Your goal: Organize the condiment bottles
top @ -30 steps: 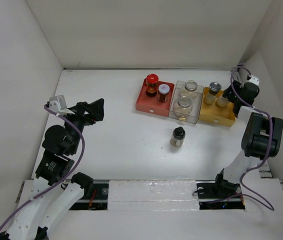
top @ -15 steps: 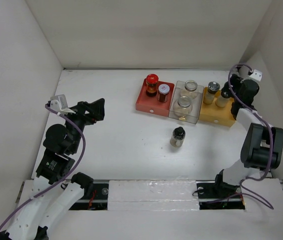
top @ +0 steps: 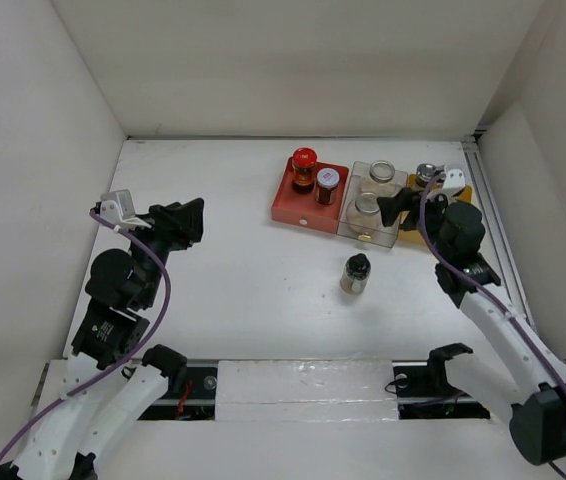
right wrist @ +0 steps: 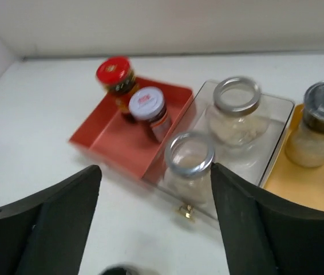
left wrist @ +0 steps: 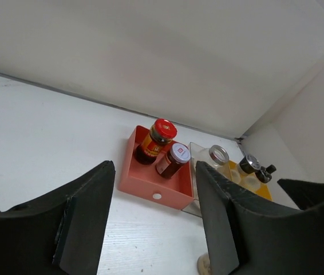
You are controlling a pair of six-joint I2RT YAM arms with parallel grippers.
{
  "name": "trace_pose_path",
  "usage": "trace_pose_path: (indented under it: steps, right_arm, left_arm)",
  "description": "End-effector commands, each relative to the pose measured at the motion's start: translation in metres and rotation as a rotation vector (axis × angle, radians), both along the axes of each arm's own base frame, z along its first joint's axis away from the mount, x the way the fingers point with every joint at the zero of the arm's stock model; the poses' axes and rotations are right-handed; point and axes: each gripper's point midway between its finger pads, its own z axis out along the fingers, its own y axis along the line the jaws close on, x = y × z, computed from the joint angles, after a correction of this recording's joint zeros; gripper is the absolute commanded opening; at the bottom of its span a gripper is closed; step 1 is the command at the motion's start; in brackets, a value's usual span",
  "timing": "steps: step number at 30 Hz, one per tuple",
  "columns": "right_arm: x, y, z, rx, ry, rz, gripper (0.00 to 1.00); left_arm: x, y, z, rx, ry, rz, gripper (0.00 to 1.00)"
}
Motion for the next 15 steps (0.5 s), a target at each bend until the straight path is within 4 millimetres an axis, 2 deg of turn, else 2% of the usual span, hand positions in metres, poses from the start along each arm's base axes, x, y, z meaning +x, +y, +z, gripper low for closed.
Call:
trace_pose_path:
  steps: [1, 3, 5, 7, 9, 11, 12, 15]
  right_arm:
    - [-0.045, 0.029, -0.025, -0.061, 0.120, 0.198, 0.85]
    - [-0.071, 0.039, -0.051, -0.109, 0.247, 0.264, 0.91]
    - [-0.092, 0.054, -0.058, -0.129, 0.295, 0.335, 0.96]
    - [-0.116, 0.073, -0.074, -0.152, 0.370, 0.437, 0.97]
    - [-0.130, 0.081, -0.080, -0.158, 0.418, 0.468, 0.99]
    - [-0.139, 0.088, -0.096, -0.190, 0.459, 0.479, 1.00]
    - [-0.140, 0.088, -0.102, -0.207, 0.477, 0.471, 1.00]
    - [-0.137, 0.087, -0.110, -0.234, 0.499, 0.437, 1.00]
  left_arm:
    - [-0.003, 0.001, 0.016, -0.015, -0.058, -0.008, 0.53]
    - [-0.004, -0.001, 0.016, -0.014, -0.058, -0.017, 0.53]
    - [-0.004, -0.001, 0.016, -0.014, -0.058, -0.017, 0.56]
    - [-0.001, -0.002, 0.013, -0.010, -0.048, -0.017, 0.62]
    - [-0.001, -0.002, 0.011, -0.006, -0.040, -0.017, 0.69]
    - [-0.003, -0.001, 0.013, -0.010, -0.048, -0.017, 0.73]
    - [-0.003, -0.001, 0.016, -0.014, -0.057, -0.017, 0.76]
    - [-0.003, 0.000, 0.016, -0.015, -0.056, -0.008, 0.78]
